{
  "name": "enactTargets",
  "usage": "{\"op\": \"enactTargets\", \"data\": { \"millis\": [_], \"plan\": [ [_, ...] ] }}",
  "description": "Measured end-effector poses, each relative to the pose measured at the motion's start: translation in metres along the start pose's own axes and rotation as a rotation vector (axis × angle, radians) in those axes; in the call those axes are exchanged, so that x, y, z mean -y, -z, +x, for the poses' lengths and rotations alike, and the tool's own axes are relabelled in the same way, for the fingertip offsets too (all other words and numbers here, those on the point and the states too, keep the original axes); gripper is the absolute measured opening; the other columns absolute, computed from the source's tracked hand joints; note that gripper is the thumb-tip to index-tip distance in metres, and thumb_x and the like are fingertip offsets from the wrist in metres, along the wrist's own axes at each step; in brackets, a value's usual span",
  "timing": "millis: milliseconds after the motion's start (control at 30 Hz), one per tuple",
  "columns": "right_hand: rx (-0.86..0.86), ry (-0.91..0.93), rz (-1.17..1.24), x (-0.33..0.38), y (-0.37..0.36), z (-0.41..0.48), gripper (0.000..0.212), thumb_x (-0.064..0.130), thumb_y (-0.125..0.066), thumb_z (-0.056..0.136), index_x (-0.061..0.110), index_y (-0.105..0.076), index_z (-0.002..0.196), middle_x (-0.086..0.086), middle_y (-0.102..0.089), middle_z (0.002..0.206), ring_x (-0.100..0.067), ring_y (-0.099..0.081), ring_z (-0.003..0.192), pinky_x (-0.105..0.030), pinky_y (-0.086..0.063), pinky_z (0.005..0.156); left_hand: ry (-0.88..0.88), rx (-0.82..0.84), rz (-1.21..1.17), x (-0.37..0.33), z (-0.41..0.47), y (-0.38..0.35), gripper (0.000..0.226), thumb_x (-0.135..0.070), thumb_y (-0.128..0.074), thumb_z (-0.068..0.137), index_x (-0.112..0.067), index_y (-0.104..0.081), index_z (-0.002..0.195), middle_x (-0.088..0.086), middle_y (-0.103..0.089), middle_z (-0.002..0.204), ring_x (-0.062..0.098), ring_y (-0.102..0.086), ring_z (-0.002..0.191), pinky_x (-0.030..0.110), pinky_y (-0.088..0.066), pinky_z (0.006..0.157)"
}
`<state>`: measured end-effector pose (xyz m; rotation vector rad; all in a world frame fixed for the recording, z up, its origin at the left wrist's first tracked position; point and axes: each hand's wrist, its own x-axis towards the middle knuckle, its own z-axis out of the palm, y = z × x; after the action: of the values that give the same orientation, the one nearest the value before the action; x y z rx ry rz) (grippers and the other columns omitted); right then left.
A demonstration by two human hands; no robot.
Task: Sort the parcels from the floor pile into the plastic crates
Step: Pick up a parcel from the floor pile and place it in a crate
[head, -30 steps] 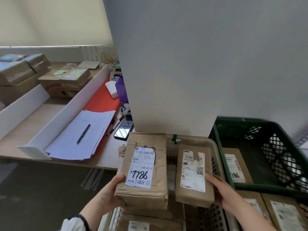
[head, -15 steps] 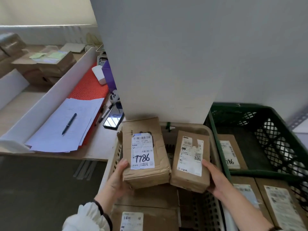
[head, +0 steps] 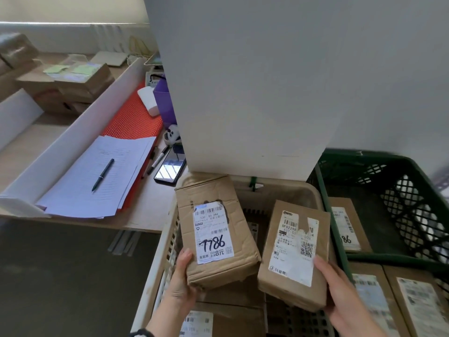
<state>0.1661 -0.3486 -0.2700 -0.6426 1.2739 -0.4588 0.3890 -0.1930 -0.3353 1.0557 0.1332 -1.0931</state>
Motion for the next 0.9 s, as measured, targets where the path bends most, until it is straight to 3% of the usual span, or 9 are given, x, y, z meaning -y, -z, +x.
{"op": "enactTargets", "data": {
  "millis": [100,167,300,367,467,533,600,733,900],
  "plan": [
    [-0.087,-0.001,0.019,-0.017,-0.001,-0.024,0.045,0.033,-0.069,0.081,0.017,-0.053,0.12,-0.009,-0.066,0.105,-0.03,-0.061,0.094,-0.044,-0.049,0.085,0.026,0.005,-0.063,0.005,0.002,-0.001,0.113,-0.048,-0.092,0.021,-0.009,-0.059,0.122,0.019,-0.071,0.105,0.031,-0.071,0.087,0.04,-0.057,0.068],
    [-0.155,0.043,-0.01,-0.027,-0.003,-0.036,0.043,0.034,-0.068,0.083,0.015,-0.055,0.119,-0.009,-0.066,0.105,-0.025,-0.061,0.088,-0.038,-0.047,0.078,0.046,0.006,-0.08,0.008,0.002,-0.003,0.111,-0.05,-0.092,0.023,-0.011,-0.06,0.123,0.018,-0.07,0.109,0.032,-0.07,0.091,0.043,-0.054,0.078],
    [-0.215,0.102,0.04,-0.042,-0.004,-0.048,0.048,0.029,-0.065,0.087,0.01,-0.053,0.129,-0.012,-0.06,0.112,-0.024,-0.057,0.084,-0.03,-0.042,0.065,-0.004,-0.019,-0.07,0.013,0.0,-0.017,0.1,-0.054,-0.09,0.023,-0.016,-0.064,0.113,0.013,-0.073,0.101,0.028,-0.072,0.085,0.045,-0.054,0.081],
    [-0.211,0.096,0.066,-0.046,-0.004,-0.051,0.047,0.024,-0.063,0.089,0.007,-0.05,0.131,-0.012,-0.056,0.11,-0.02,-0.054,0.077,-0.026,-0.039,0.059,-0.023,-0.087,-0.038,0.016,-0.002,-0.022,0.097,-0.056,-0.086,0.033,-0.018,-0.062,0.119,0.014,-0.071,0.109,0.03,-0.07,0.093,0.052,-0.052,0.086],
    [-0.218,0.101,0.104,-0.053,-0.005,-0.051,0.047,0.016,-0.062,0.089,0.005,-0.048,0.133,-0.015,-0.058,0.111,-0.028,-0.057,0.09,-0.034,-0.046,0.071,-0.036,-0.21,-0.033,0.022,-0.004,-0.027,0.107,-0.058,-0.085,0.037,-0.018,-0.053,0.131,0.018,-0.061,0.126,0.038,-0.058,0.115,0.066,-0.041,0.095],
    [-0.206,0.093,0.129,-0.061,-0.004,-0.048,0.049,0.016,-0.063,0.089,0.008,-0.046,0.134,-0.017,-0.06,0.117,-0.032,-0.059,0.104,-0.043,-0.047,0.09,-0.013,-0.228,-0.044,0.027,-0.007,-0.029,0.113,-0.058,-0.085,0.037,-0.023,-0.045,0.137,0.018,-0.06,0.128,0.04,-0.055,0.118,0.069,-0.04,0.093],
    [-0.192,0.089,0.161,-0.066,-0.006,-0.046,0.053,0.017,-0.063,0.088,0.012,-0.042,0.136,-0.016,-0.059,0.121,-0.035,-0.057,0.11,-0.05,-0.044,0.1,0.002,-0.233,-0.056,0.034,-0.012,-0.033,0.114,-0.056,-0.085,0.039,-0.033,-0.038,0.14,0.015,-0.061,0.127,0.038,-0.058,0.115,0.067,-0.044,0.091],
    [-0.186,0.142,0.179,-0.065,-0.012,-0.038,0.057,0.02,-0.063,0.088,0.019,-0.036,0.138,-0.013,-0.055,0.126,-0.035,-0.054,0.114,-0.052,-0.042,0.102,0.017,-0.189,-0.086,0.049,-0.021,-0.05,0.11,-0.049,-0.081,0.04,-0.042,-0.032,0.139,0.011,-0.058,0.129,0.034,-0.057,0.113,0.052,-0.052,0.077],
    [-0.105,0.226,0.168,-0.049,-0.016,-0.015,0.057,0.023,-0.058,0.092,0.021,-0.029,0.142,-0.007,-0.055,0.124,-0.025,-0.055,0.11,-0.039,-0.044,0.093,0.023,-0.195,-0.118,0.052,-0.01,-0.061,0.12,-0.047,-0.077,0.039,-0.049,-0.015,0.142,0.008,-0.056,0.121,0.034,-0.054,0.113,0.062,-0.043,0.092]
  ]
}}
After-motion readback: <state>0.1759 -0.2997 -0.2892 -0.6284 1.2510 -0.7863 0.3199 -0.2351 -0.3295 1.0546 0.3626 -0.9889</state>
